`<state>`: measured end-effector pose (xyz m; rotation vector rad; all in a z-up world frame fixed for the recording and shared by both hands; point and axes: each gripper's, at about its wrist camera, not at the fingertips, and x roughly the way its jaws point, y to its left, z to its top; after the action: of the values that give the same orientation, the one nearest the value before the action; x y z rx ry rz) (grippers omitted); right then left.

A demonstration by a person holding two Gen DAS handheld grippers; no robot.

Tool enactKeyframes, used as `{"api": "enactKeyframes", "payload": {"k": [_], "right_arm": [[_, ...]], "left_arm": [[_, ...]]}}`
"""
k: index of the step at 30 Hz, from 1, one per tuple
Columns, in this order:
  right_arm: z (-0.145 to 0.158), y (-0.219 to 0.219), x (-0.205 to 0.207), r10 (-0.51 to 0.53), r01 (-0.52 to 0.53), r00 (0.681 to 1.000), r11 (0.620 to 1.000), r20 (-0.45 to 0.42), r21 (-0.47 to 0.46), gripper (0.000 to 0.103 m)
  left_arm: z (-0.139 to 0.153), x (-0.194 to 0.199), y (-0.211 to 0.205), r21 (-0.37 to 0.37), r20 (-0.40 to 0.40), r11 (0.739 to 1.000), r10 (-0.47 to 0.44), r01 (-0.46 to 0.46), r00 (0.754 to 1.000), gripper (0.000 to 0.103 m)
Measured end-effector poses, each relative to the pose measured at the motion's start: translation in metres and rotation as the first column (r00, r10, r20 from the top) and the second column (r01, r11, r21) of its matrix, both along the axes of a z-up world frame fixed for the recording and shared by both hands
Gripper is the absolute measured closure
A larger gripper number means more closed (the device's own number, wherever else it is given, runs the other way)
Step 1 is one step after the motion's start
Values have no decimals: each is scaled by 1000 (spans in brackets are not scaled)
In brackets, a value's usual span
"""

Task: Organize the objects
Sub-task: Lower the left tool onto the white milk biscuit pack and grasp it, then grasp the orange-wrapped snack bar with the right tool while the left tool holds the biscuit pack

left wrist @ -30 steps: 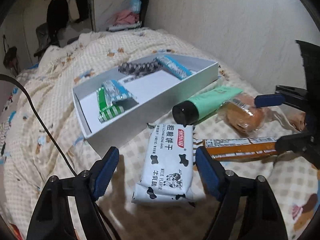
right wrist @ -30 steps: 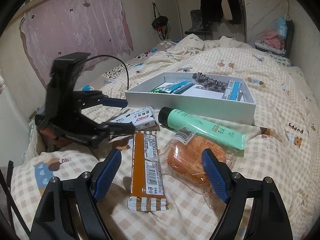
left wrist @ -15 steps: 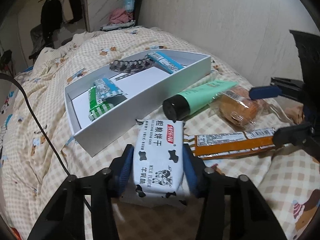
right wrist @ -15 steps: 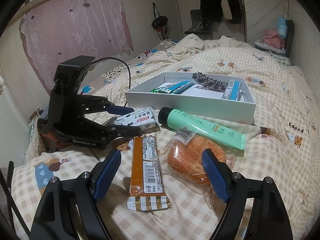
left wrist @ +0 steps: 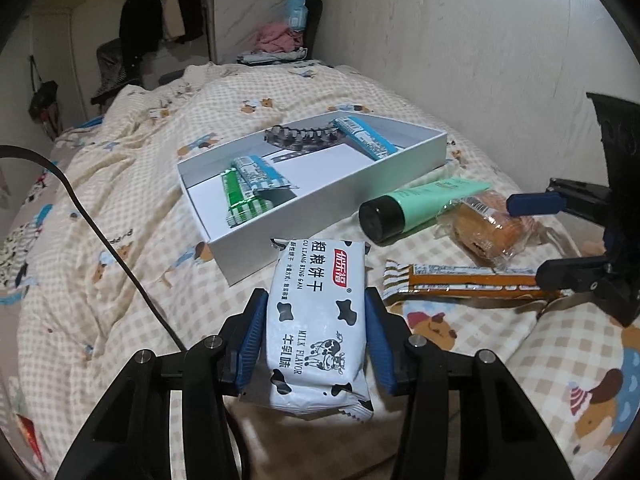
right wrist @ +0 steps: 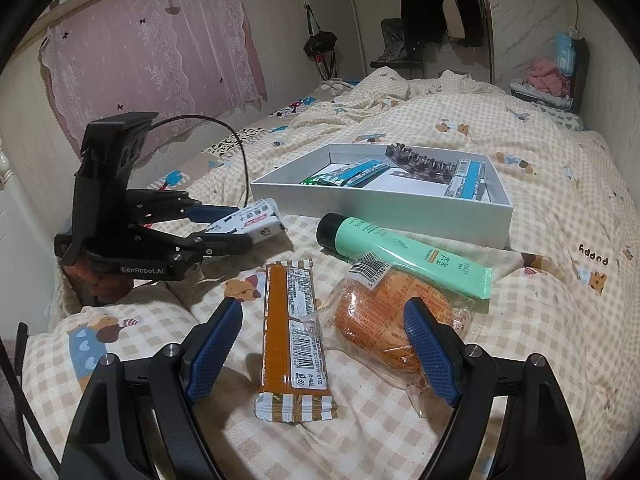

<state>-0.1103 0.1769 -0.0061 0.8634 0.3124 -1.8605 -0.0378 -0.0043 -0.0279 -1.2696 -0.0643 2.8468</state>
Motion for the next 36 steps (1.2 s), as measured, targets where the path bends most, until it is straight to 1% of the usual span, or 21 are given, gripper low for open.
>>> {"api": "enactKeyframes", "payload": {"k": [2,4,5,7,12,22,25,29,36], "right_arm": [[0,0,1,0,0,1000,1000,-1,-1,19],[0,0,0,0,0,1000,1000,-1,0,19],[-1,0,0,0,0,1000,1000,-2,1,19],[-1,0,0,1,-1,1000,1000,-1,0,19],[-1,0,0,0,0,1000,1000,-3,1,19],[-1,-1,0,0,0,1000,1000,0,0,19],[-1,-1,0,0,0,1000,1000,-1,0,19],[-2,-1,1,0,0,1000,1000,-1,1,19],[-2,-1,1,0,0,1000,1000,1,1,19]], "left_arm": [[-6,-2,6,-38,26,999,-6,8,1000,51],[-14,-5,12,-91,45,996,15,-10,999,52],[-17,-5,16,-114,41,993,17,-13,999,51],[-18,-3,18,-134,34,991,27,-22,999,51],[-20,-2,14,-106,30,994,30,-26,999,51],[-24,-4,12,-96,43,995,28,-24,999,52],[-25,0,9,-80,15,996,35,-34,999,51],[-24,5,8,-89,-26,995,46,-49,999,51],[-24,5,9,-86,-37,996,34,-37,999,51]]}}
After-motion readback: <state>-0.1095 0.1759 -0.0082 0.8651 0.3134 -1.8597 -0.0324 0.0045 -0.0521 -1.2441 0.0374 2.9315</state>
